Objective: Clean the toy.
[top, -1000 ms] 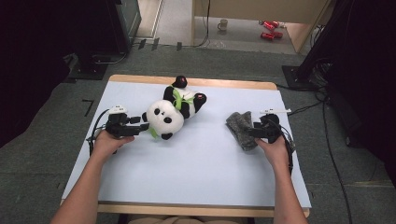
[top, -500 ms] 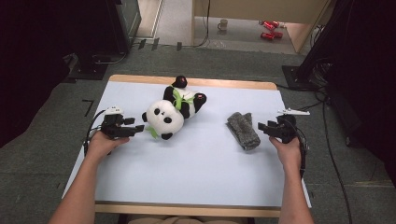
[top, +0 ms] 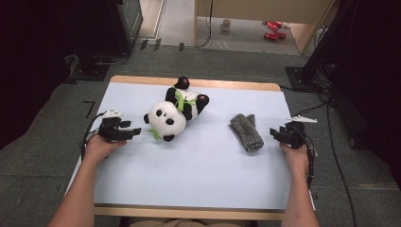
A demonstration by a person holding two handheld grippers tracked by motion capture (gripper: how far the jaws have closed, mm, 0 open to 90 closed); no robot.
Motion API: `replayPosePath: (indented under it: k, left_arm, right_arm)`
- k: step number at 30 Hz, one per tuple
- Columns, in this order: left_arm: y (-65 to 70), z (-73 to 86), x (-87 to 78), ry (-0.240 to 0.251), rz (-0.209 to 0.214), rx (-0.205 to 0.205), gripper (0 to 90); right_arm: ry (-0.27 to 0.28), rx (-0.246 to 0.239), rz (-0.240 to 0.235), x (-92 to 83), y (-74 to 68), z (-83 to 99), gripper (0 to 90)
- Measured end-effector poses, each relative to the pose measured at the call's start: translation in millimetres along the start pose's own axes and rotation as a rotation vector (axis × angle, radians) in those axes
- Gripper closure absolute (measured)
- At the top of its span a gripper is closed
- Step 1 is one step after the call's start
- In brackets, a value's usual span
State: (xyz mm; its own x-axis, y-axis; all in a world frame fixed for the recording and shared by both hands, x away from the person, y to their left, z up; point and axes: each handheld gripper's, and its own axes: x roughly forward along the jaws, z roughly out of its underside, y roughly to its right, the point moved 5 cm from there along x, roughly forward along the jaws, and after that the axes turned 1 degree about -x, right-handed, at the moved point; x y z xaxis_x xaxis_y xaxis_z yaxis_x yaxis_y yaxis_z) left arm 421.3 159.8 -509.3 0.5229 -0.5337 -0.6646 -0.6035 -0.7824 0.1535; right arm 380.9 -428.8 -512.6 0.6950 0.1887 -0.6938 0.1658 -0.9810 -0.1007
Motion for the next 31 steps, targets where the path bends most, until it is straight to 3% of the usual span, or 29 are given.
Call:
replayPosePath:
  k: [6, 9, 19, 31]
  left_arm:
    - [-8.7, 8.1, 2.8, -0.040, -0.068, -0.010, 35.9]
    - [-11.7, 12.6, 2.9, -0.044, -0.068, -0.018, 35.6]
    - [-10.8, 15.8, 3.5, -0.034, -0.083, 0.038, 35.0]
    - [-9.7, 18.7, 4.2, -0.009, -0.079, 0.054, 32.1]
  right_arm:
    - [-0.023, 0.005, 0.063, 7.9, 7.6, 7.2, 49.4]
    - [-0.035, -0.015, 0.095, 11.6, 8.7, 8.9, 48.8]
    - [0.023, -0.008, 0.099, 15.3, 7.3, 12.2, 44.1]
    - [0.047, -0.009, 0.096, 16.3, 6.5, 14.4, 41.3]
